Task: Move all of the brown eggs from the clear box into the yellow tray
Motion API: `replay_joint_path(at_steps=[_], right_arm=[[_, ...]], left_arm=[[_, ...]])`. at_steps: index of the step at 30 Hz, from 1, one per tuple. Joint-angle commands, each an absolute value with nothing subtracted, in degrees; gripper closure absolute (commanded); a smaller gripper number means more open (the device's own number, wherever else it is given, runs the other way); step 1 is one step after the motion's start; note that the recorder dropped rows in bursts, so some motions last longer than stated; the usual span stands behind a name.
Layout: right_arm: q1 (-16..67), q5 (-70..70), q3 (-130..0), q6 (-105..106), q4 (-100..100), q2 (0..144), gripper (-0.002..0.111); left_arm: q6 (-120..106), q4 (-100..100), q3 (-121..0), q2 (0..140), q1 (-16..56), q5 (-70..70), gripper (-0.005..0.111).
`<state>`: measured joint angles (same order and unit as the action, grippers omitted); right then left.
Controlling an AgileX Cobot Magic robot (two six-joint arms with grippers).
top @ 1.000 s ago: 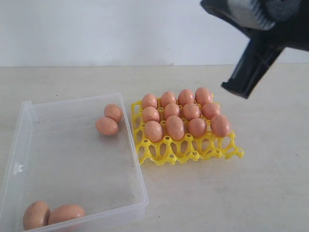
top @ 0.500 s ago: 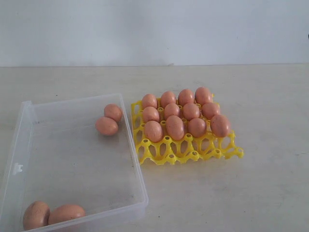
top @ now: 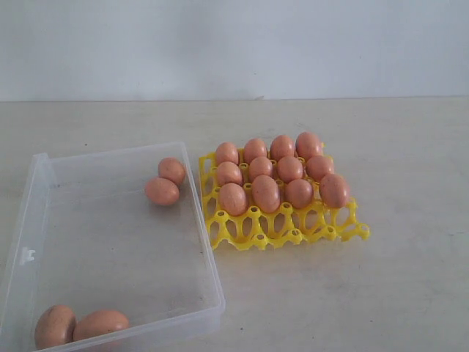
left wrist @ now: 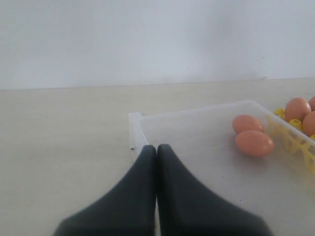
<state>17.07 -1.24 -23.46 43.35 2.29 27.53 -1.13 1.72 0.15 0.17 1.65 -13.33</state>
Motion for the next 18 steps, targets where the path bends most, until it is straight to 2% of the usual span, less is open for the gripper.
replay_joint_path(at_steps=[1, 10, 18], right_arm=[[13.58, -1.53, -19.06, 43.32, 1.41, 21.03, 0.108], [11.36, -1.70, -12.22, 43.32, -4.22, 14.16, 0.108], [11.36, 0.00, -22.82, 43.32, -4.67, 19.49, 0.108]], left_arm=[[-1.16, 2.03, 0.00, 0.00, 1.88, -13.26, 0.111], [-1.16, 2.03, 0.00, 0.00, 1.88, -13.26, 0.111], [-1.16, 2.03, 0.00, 0.00, 1.88, -13.26, 0.111]])
